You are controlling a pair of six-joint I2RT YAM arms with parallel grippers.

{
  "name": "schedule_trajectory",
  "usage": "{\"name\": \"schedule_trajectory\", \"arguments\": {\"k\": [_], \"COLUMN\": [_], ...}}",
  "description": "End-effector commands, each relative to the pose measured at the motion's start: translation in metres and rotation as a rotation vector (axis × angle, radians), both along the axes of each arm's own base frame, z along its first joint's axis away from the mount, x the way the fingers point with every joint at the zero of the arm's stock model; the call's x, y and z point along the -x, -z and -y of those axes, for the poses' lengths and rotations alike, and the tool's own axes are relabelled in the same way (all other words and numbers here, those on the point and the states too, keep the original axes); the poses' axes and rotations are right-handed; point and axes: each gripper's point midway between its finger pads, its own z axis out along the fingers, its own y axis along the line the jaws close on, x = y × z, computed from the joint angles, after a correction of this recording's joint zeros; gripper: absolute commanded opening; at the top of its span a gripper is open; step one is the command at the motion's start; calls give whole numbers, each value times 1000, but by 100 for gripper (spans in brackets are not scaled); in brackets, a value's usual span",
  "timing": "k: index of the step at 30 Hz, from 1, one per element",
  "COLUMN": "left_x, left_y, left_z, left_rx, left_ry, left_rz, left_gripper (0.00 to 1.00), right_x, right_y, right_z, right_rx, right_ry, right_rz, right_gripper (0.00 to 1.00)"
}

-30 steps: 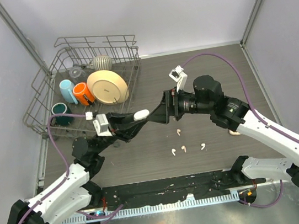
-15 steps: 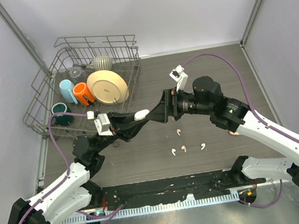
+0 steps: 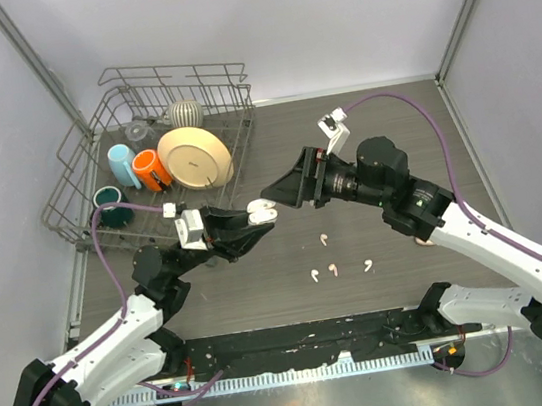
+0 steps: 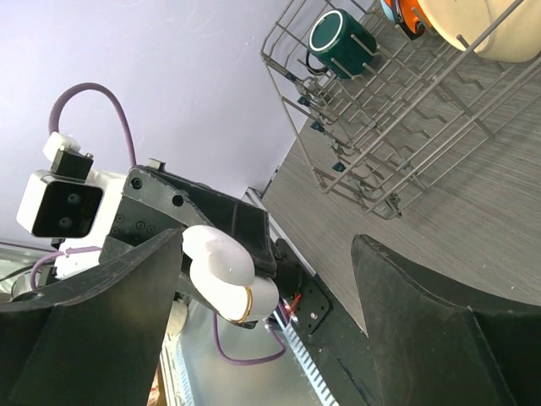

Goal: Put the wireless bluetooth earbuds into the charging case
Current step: Open the charging case, then adjust the charging case.

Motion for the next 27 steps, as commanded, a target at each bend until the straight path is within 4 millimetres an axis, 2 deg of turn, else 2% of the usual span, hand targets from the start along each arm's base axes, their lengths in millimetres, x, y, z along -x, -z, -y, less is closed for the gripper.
{"name": "schedule_trajectory", "arguments": {"k": [1,6,12,15,22,26,27], "left_x": [0,-7,-11,-12,-12,-11,-10], "left_y": [-23,-25,-30,-33,-39,-39,-39], "left_z": [-6,-10,-13,-13,-13,-12,-11], "left_rx": [41,46,50,52,52,48,45], "left_ry": [-42,-95,-130,-136,-135,-129,-123], "left_rz": [79,85,106,115,130,134,137], "left_gripper": [0,0,0,0,0,0,0], "right_x": [10,20,31,32,29,29,30], "right_y": [-44,-56,-38,-25,-11,-10,-15], "right_z": [11,18,6,-1,-15,-20,-21], "right_rx": [-127,-163,-174,-183,-221,-262,-284], "right_ry": [6,-12,-99,-125,-164,-189,-199], "right_rz": [85,82,-61,-126,-199,-232,-218], "right_gripper": [87,88,88,85,79,76,75]}}
